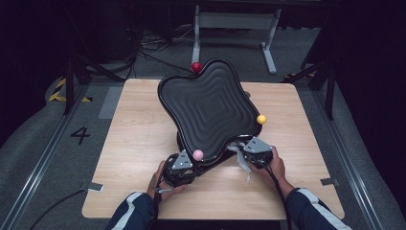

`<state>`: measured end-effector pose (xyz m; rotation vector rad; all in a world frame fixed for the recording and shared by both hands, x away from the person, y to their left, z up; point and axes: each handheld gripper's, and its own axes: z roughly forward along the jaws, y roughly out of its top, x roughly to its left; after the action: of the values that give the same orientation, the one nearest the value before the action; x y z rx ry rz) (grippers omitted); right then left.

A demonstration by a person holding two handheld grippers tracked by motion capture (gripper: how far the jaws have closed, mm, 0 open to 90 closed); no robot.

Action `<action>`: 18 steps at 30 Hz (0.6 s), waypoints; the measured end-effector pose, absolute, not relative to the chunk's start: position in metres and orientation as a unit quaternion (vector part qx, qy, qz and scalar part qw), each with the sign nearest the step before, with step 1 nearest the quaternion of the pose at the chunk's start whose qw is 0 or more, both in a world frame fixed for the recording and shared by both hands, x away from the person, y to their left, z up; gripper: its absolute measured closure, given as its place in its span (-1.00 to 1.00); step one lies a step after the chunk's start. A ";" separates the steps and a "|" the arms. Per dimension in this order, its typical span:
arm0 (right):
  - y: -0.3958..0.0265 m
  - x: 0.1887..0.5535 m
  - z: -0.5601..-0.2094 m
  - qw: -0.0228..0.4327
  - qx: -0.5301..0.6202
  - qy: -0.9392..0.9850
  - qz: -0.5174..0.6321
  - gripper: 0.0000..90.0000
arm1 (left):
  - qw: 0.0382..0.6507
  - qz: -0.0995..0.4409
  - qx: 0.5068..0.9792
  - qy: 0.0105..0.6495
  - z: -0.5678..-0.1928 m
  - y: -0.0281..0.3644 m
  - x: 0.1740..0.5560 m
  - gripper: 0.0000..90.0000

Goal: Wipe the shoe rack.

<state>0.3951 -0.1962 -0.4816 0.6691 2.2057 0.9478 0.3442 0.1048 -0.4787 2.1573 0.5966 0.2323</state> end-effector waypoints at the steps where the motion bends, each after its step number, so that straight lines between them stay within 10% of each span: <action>1: -0.194 0.393 -0.482 0.321 0.246 0.840 0.361 0.76 | 0.429 0.100 0.865 0.242 -0.479 0.105 0.343 0.54; 18: -0.189 0.390 -0.481 0.313 0.241 0.843 0.365 0.76 | 0.425 0.106 0.863 0.251 -0.478 0.111 0.334 0.64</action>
<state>0.3904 -0.1894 -0.4814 0.6362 2.2228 0.9623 0.3339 0.1106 -0.4780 2.1581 0.6284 0.2640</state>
